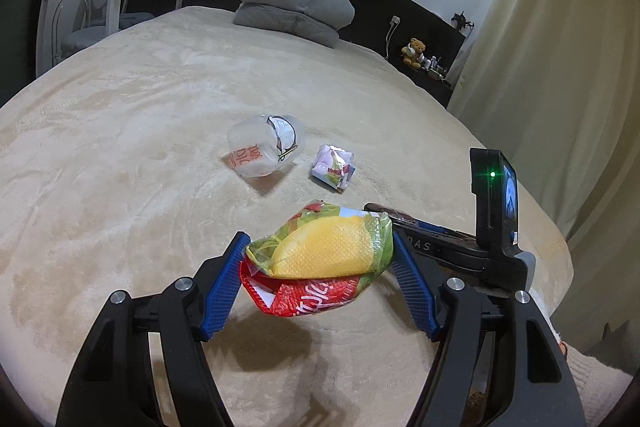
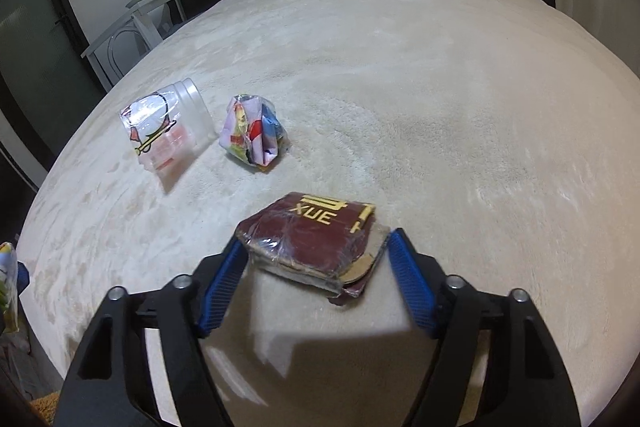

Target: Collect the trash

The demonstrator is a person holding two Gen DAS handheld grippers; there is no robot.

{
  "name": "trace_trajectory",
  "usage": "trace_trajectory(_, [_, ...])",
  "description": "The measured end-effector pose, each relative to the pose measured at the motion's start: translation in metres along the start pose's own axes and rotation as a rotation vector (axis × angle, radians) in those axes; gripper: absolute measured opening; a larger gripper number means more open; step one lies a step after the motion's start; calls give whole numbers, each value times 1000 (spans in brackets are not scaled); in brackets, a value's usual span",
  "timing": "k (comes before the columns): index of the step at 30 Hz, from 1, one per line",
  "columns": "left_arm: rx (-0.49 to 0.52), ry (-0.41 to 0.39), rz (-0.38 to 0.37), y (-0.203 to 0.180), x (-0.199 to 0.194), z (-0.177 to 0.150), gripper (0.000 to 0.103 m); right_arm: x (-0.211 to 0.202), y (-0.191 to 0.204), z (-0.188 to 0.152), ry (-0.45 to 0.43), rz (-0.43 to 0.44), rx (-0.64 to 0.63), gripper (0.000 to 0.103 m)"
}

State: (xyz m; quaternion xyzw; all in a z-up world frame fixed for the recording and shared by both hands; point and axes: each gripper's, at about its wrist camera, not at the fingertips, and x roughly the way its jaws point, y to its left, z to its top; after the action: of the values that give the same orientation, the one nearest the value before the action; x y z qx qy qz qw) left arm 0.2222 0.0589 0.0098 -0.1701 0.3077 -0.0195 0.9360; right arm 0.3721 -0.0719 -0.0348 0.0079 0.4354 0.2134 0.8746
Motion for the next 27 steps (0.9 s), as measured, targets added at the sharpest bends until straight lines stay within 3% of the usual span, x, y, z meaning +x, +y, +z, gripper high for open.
trace_trajectory(7, [21,-31,3,0,-5,7,69,-17,-5,1,-51,11,21,66])
trace_trajectory(12, [19,-43,11,2,-15,4,69,-50,-7,-10,-91,69,18,66])
trace_trajectory(20, [32,-70,36,2,-33,-3,69,-112,9,-46,-138,129,-75,66])
trace_trajectory(27, [78,-84,-17,-17,-60,-34,69,-173,6,-87,-211,192,-75,66])
